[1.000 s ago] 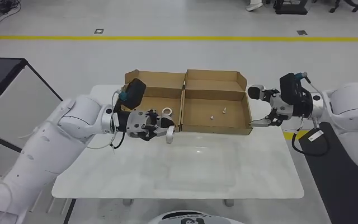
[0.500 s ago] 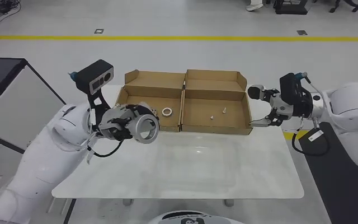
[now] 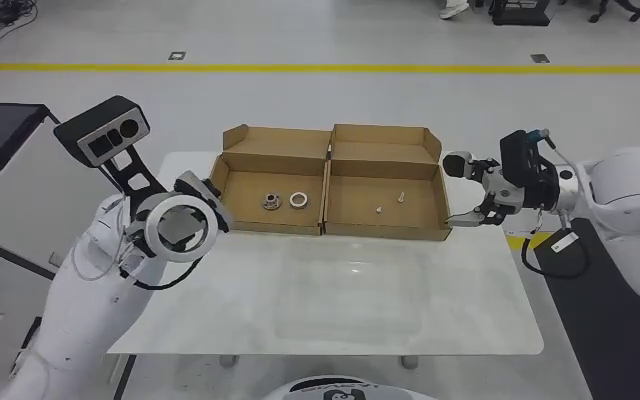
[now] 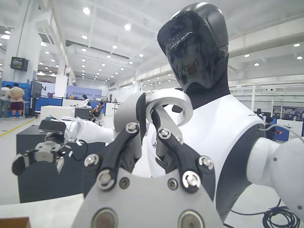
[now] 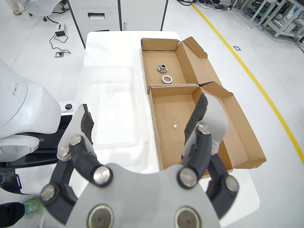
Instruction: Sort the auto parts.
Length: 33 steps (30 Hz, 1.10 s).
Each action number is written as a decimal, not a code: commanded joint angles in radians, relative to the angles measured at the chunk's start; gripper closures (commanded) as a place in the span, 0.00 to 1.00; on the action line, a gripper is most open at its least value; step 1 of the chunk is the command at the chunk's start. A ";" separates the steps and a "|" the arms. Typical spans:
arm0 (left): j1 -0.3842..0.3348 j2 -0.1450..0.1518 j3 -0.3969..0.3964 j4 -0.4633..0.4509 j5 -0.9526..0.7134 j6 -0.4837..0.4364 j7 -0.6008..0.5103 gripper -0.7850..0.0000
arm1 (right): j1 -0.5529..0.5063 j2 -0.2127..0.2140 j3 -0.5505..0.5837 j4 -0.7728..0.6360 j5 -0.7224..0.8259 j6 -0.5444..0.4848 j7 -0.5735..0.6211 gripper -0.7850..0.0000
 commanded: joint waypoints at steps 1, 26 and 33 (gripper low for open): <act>0.007 -0.003 -0.005 0.007 0.034 0.000 0.000 1.00 | 0.000 0.000 0.000 0.000 0.000 0.000 0.000 0.00; 0.033 0.005 -0.001 0.109 -0.022 0.000 0.000 1.00 | 0.000 0.000 0.000 0.000 0.000 0.000 0.000 0.00; 0.033 -0.035 -0.022 0.088 -0.133 0.000 0.000 1.00 | 0.000 0.000 0.000 0.000 0.000 0.000 0.000 0.00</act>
